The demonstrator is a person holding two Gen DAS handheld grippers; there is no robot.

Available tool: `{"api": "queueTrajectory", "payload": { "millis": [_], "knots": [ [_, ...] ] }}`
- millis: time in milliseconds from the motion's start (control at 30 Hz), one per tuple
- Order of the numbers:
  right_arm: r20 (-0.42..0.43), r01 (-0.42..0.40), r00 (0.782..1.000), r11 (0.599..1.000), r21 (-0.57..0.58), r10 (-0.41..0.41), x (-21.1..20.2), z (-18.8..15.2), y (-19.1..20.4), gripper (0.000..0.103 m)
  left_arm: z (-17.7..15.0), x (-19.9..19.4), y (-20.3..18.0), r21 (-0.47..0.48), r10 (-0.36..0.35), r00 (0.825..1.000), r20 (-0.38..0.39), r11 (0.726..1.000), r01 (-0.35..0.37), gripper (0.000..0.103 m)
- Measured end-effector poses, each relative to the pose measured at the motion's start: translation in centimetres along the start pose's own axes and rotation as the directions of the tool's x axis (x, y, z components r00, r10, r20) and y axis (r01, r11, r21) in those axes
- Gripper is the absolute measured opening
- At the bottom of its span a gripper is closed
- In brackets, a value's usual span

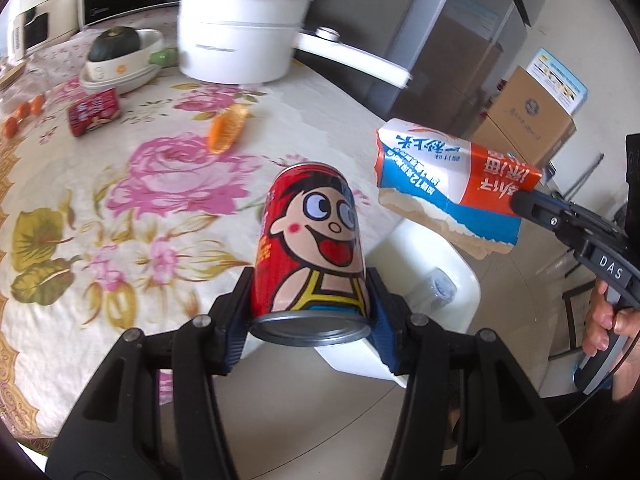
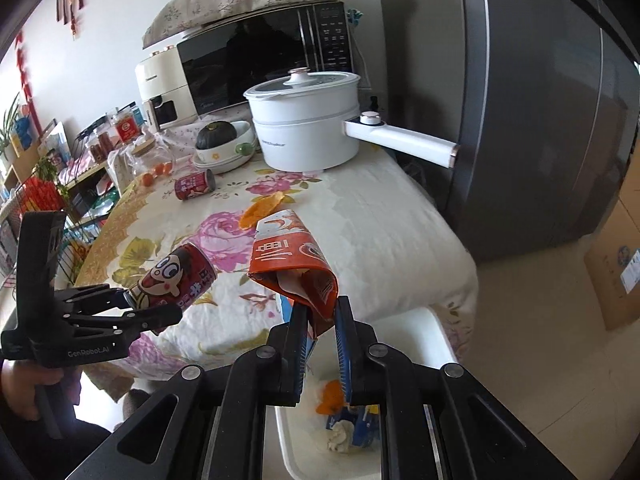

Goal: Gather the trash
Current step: 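Carry the carton over the white bin with the right gripper while the left gripper holds the can, then open both grippers over the white bin, dropping the can and carton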

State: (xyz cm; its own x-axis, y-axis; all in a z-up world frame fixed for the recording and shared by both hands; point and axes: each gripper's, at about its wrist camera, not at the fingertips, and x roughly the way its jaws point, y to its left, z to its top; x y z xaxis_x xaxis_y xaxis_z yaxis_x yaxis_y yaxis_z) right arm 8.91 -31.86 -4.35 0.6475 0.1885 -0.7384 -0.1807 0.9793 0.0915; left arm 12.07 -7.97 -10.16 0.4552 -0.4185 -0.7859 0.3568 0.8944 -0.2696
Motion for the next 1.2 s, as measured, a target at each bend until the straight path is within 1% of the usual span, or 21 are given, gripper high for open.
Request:
{"api": "queueTrajectory", "payload": {
  "millis": [167,233,367,433,567,600,633,667,733,833,967,1067,1133,1167,1200],
  "knots": [
    [-0.025,0.055,0.998,0.998,0.037,-0.054,-1.7,-1.7,-3.1,0.014,-0.6,1.7,-3.4,0.089,-0.037,0.999,-0.038,0.995,0.04,0.054],
    [-0.04,0.071,0.997,0.996,0.054,-0.069,-2.1,-2.3,-4.2,0.014,-1.0,2.3,-4.7,0.126,-0.057,0.997,-0.056,0.99,0.063,0.054],
    [-0.071,0.106,0.992,0.993,0.059,-0.101,-2.6,-3.5,-5.6,0.015,-1.9,3.6,-6.3,0.187,-0.07,0.993,-0.09,0.979,0.085,0.054],
    [-0.091,0.121,0.989,0.991,0.064,-0.115,-2.5,-4.1,-6.0,0.015,-2.2,4.3,-6.8,0.204,-0.07,0.992,-0.105,0.975,0.09,0.054],
    [-0.135,0.146,0.981,0.987,0.062,-0.137,-1.8,-4.8,-6.4,0.015,-2.7,5.3,-6.9,0.21,-0.082,0.99,-0.114,0.972,0.104,0.055],
    [-0.143,0.151,0.98,0.987,0.058,-0.142,-1.7,-5.0,-6.5,0.015,-2.7,5.4,-6.9,0.21,-0.086,0.99,-0.114,0.972,0.109,0.056],
    [-0.151,0.158,0.977,0.986,0.054,-0.148,-1.6,-5.1,-6.5,0.015,-2.7,5.4,-6.8,0.208,-0.09,0.989,-0.118,0.972,0.114,0.065],
    [-0.157,0.16,0.976,0.986,0.054,-0.15,-1.5,-5.2,-6.6,0.015,-2.7,5.3,-6.9,0.206,-0.084,0.99,-0.114,0.973,0.106,0.078],
    [-0.169,0.163,0.974,0.985,0.058,-0.152,-1.3,-5.3,-6.8,0.015,-2.6,4.9,-6.7,0.205,-0.063,0.994,-0.094,0.975,0.081,0.086],
    [-0.186,0.165,0.971,0.984,0.062,-0.151,-0.9,-5.5,-6.9,0.015,-2.2,4.8,-6.2,0.195,0.003,0.996,-0.094,0.981,0.015,0.102],
    [-0.208,0.162,0.967,0.985,0.059,-0.146,-0.4,-5.6,-6.6,0.015,-1.8,4.5,-4.5,0.152,0.066,0.994,-0.091,0.987,-0.051,0.102],
    [-0.217,0.159,0.966,0.986,0.05,-0.144,0.0,-5.6,-6.2,0.016,-1.6,4.1,-3.1,0.11,0.088,0.992,-0.09,0.991,-0.078,0.102],
    [-0.219,0.155,0.965,0.987,0.048,-0.141,0.3,-5.5,-5.9,0.021,-1.6,3.8,-2.2,0.087,0.092,0.992,-0.09,0.993,-0.084,0.102],
    [-0.219,0.153,0.966,0.987,0.049,-0.139,0.5,-5.4,-5.9,0.033,-1.6,3.6,-1.9,0.08,0.095,0.992,-0.089,0.993,-0.088,0.102],
    [-0.221,0.149,0.966,0.987,0.055,-0.134,0.6,-5.3,-5.8,0.05,-1.6,3.4,-1.6,0.076,0.099,0.991,-0.087,0.993,-0.092,0.102]
  ]
}}
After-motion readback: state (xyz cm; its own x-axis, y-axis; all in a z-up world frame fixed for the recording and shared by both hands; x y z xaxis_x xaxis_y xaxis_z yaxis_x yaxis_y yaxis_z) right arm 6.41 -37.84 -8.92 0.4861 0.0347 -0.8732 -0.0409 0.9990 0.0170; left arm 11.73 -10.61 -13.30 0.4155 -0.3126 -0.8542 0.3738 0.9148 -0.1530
